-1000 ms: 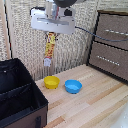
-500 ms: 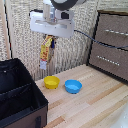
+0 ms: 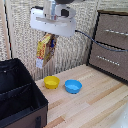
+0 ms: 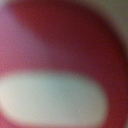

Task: Position your gripper near the granola bar, please. Lightly grip the granola bar with your gripping tool. Relocate your gripper along with the granola bar toward the leading division of the caddy with caution. Gently release the granola bar into the leading division of the caddy.

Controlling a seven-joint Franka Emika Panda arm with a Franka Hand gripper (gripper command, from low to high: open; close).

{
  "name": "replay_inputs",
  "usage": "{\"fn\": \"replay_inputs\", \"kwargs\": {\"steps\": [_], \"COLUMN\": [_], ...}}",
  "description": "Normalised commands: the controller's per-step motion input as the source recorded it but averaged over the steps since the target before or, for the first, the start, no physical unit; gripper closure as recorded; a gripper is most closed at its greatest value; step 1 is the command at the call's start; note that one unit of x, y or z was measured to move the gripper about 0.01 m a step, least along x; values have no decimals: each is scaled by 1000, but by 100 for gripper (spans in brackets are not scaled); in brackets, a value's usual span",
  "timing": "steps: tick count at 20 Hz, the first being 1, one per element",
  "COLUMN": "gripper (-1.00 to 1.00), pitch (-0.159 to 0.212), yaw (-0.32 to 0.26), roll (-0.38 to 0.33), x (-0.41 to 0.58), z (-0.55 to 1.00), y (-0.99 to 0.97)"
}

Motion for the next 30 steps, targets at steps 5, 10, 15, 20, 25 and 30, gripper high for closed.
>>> {"fn": "replay_inputs", "kwargs": {"steps": [5,10,15,20,25,30], "gripper": [100,100,100,100,100,100], "pitch": [75,127,121,97,87,77], "yaw": [-153,-103,-105,-117,-121,-126], "roll": [31,3,4,4,0,0], "x": [-48,-15,-15,-3,0,0], "z": [30,0,0,0,0,0], "y": [517,663,663,664,679,695]}}
